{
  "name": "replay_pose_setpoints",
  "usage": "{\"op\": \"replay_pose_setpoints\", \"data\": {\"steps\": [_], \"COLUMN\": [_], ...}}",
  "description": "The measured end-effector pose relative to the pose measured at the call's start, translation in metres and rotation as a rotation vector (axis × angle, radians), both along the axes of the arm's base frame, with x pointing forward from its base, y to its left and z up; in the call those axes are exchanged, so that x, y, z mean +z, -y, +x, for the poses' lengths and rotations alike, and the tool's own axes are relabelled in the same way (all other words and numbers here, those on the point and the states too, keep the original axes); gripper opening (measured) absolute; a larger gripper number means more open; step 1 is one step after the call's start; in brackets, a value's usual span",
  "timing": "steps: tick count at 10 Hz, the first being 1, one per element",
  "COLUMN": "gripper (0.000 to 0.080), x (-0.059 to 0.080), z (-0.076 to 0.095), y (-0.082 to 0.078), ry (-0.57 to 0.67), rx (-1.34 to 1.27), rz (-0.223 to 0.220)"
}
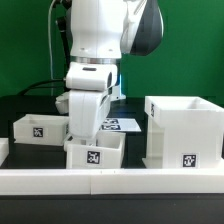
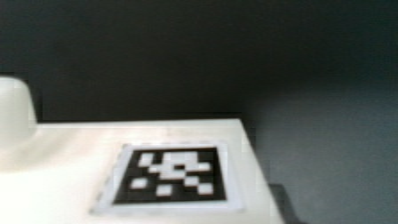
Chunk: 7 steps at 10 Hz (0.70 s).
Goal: Assemble drawer
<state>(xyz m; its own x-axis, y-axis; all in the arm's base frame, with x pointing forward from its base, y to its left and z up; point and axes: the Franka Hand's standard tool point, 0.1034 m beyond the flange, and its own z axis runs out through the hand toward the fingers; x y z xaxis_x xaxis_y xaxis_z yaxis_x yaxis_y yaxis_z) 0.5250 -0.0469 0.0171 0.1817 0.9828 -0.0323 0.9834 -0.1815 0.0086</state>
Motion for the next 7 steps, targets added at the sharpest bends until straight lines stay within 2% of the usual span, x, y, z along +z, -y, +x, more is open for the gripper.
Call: {"op": "replay_pose_setpoints", "data": {"steps": [4,7], "gripper": [0.0041,0.0041], "x": [-0.004,-0.003], "z": [-0.002,0.007], "y": [-0.003,-0.020], "ry": [-0.007,-0.002], "rx": [0.045,0.076], "rz": [-0.002,0.006]}}
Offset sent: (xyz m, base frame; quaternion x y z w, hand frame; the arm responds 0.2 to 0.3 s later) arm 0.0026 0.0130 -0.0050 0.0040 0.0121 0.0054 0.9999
